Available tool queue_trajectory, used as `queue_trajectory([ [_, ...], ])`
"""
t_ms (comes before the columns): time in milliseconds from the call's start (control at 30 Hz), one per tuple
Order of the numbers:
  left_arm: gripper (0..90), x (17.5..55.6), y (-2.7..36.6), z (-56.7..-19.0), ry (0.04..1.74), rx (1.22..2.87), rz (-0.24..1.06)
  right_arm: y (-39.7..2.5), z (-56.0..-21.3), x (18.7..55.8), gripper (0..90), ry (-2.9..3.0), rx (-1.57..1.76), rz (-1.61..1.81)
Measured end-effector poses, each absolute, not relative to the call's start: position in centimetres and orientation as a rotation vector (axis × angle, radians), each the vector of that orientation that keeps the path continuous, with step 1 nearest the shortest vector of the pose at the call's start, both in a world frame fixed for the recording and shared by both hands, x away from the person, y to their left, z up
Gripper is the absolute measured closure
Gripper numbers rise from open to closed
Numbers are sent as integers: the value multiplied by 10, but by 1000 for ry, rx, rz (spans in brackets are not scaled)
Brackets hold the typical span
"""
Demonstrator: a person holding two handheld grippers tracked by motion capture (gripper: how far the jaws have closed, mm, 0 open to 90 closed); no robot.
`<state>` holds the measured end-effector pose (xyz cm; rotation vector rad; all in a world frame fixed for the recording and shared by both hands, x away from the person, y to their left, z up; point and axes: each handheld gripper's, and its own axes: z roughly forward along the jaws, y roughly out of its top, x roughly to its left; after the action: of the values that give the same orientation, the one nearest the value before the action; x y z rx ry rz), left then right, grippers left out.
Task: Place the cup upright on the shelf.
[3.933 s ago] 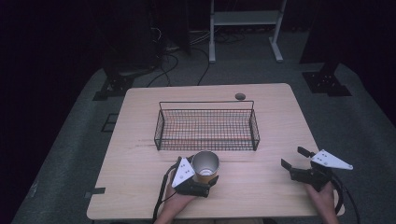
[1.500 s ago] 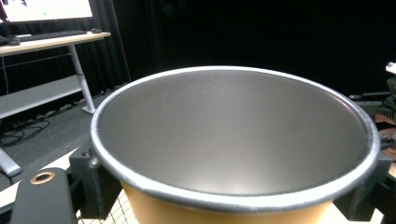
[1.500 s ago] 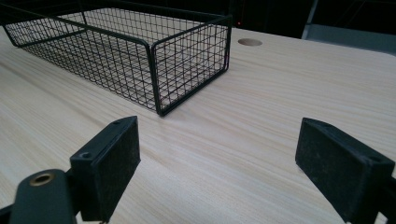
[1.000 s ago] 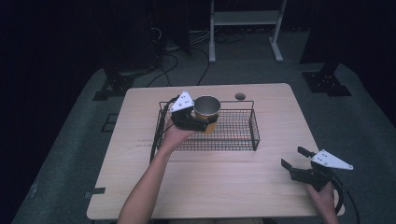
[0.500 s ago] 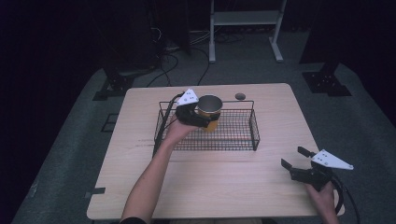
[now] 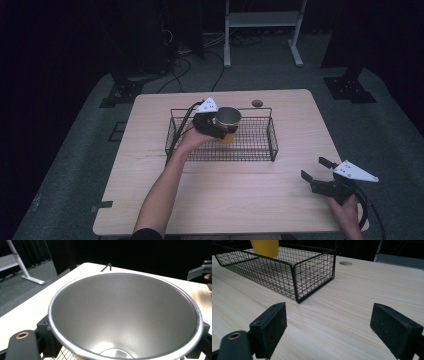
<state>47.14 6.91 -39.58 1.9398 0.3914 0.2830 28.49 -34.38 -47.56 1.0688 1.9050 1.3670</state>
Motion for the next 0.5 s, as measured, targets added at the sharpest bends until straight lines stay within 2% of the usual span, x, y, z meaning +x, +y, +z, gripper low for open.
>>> queue_trajectory([
  [500,129,481,68,-413,400,1996,227,-344,-476,285,128,1904,1069,1365],
])
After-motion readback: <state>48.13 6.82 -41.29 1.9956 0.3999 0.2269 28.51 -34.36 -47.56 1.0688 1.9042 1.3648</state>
